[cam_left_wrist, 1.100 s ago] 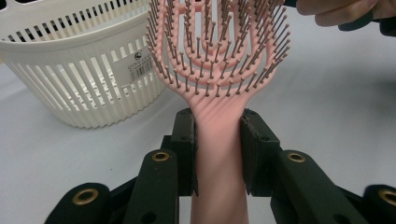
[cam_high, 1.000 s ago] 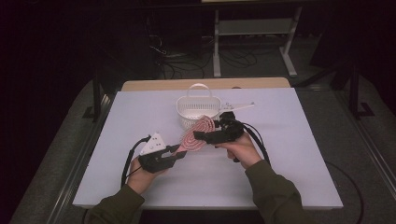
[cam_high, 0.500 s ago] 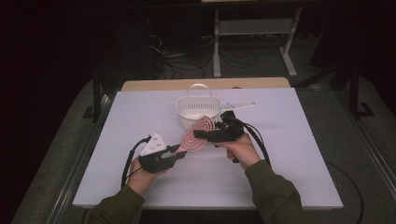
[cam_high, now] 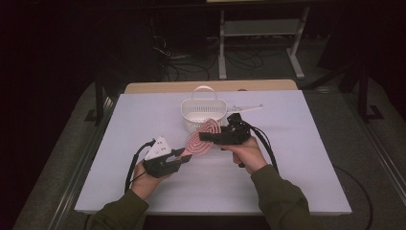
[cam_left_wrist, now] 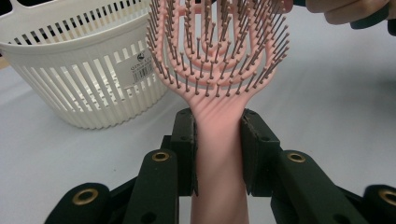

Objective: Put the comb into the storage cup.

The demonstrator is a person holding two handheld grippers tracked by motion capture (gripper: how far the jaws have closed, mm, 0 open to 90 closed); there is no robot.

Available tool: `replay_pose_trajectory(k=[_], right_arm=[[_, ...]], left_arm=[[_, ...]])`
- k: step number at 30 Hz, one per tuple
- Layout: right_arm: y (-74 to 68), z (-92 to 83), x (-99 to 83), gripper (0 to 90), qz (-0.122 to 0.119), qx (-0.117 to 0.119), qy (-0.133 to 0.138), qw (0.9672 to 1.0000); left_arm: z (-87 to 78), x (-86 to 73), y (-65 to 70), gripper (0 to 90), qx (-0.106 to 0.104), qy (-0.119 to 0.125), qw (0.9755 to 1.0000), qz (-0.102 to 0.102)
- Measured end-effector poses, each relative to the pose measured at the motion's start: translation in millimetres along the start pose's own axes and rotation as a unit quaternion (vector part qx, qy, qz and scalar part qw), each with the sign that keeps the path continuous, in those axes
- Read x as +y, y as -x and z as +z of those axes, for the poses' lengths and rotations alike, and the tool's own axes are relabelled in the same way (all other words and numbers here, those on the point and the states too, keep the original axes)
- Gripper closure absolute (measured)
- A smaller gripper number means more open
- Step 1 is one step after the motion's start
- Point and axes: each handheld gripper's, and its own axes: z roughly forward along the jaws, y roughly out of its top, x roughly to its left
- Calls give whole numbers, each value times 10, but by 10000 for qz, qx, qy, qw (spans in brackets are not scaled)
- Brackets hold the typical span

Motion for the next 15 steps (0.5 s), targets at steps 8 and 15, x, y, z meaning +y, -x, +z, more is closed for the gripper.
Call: replay_pose_trajectory(k=[8, 15], right_arm=[[17, -4, -4, 495, 67, 53, 8, 10000], [14, -11, -2, 518, 77, 84, 29, 9999]], left_arm=[[10, -4, -1, 699, 9, -19, 10000, 28], [23, -7, -1, 700, -9, -38, 10000, 44]])
